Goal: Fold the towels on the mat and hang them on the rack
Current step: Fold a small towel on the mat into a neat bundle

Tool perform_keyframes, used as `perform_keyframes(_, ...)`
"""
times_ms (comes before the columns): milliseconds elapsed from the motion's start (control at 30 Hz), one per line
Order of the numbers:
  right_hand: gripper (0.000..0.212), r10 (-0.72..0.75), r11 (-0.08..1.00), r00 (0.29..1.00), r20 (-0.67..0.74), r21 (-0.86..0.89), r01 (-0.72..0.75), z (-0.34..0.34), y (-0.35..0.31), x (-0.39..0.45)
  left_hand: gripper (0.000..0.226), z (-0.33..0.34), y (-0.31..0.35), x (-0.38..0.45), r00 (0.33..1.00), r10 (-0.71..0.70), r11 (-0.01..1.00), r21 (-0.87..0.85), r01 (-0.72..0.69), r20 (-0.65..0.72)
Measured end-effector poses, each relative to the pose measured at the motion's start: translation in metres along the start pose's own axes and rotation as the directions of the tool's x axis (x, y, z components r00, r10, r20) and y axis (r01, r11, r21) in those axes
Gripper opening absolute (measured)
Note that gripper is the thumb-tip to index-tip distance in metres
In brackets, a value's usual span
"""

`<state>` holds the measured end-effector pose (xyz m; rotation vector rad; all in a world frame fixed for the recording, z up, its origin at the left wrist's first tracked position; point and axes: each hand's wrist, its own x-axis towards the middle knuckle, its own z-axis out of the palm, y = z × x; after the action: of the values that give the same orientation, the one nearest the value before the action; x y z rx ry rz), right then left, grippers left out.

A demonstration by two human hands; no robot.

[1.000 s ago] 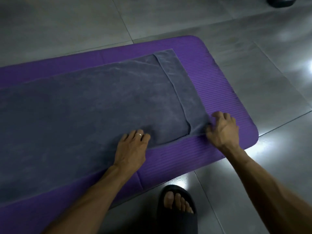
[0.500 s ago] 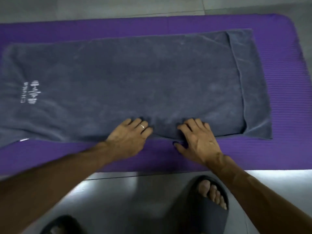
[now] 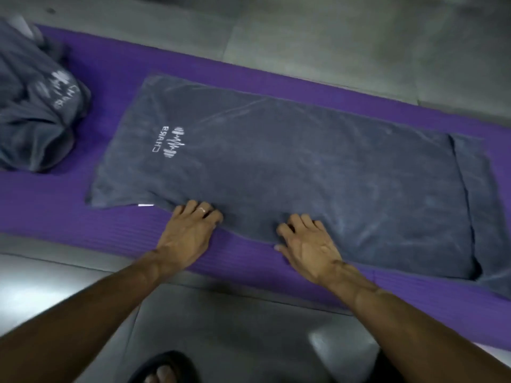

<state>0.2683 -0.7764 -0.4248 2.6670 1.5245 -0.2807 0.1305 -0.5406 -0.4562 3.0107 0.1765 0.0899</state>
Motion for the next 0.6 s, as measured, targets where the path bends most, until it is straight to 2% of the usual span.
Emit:
perform_keyframes(33,0.025,0.002,1.0,1.0,0.01,-0.01,-0.002,-0.001,-0.002,0.0,0.022,0.001,0.002,-0.001,1.0,-0.014,0.999,-0.03,0.013,-0.027)
perform_keyframes(100,0.025,0.002,1.0,0.999,0.033,-0.015,-0.001,-0.003,-0.002,0.001,0.024,-0.001,-0.005,-0.012,0.996,0.054,0.998,-0.033,-0.056,-0.065)
perform_keyframes(133,0.025,0.001,1.0,0.999,0.047,-0.004,-0.001,-0.004,-0.005,0.002,0.03,-0.004,-0.014,-0.022,0.994,0.09,0.996,-0.023,-0.091,-0.066)
perform_keyframes(167,0.028,0.002,1.0,0.999,0.053,0.018,-0.003,-0.007,-0.008,0.005,0.038,-0.007,-0.026,-0.031,0.996,0.065,0.998,-0.02,-0.067,-0.067)
perform_keyframes(233,0.039,-0.016,0.998,0.998,0.06,0.057,0.012,-0.013,-0.021,0.018,0.048,-0.014,-0.055,-0.045,0.982,-0.167,0.986,-0.026,0.166,-0.091)
perform_keyframes(300,0.042,-0.107,0.992,0.992,0.063,0.069,0.103,-0.019,-0.044,0.037,0.048,-0.017,-0.083,-0.055,0.902,-0.425,0.905,-0.03,0.424,-0.078)
perform_keyframes(367,0.042,-0.196,0.977,0.979,0.053,0.096,0.19,-0.022,-0.068,0.057,0.045,-0.017,-0.105,-0.059,0.857,-0.515,0.857,-0.048,0.514,-0.022)
perform_keyframes(467,0.039,-0.219,0.974,0.974,0.06,0.068,0.215,-0.017,-0.093,0.079,0.022,-0.019,-0.124,-0.057,0.895,-0.444,0.896,-0.011,0.444,-0.049)
perform_keyframes(533,0.031,-0.201,0.979,0.978,0.051,0.051,0.198,-0.012,-0.098,0.085,0.022,-0.028,-0.135,-0.055,0.927,-0.375,0.927,0.024,0.375,-0.007)
perform_keyframes(600,0.028,-0.176,0.98,0.983,0.055,0.106,0.17,-0.011,-0.099,0.087,0.023,-0.04,-0.149,-0.063,0.96,-0.279,0.959,0.068,0.276,0.025)
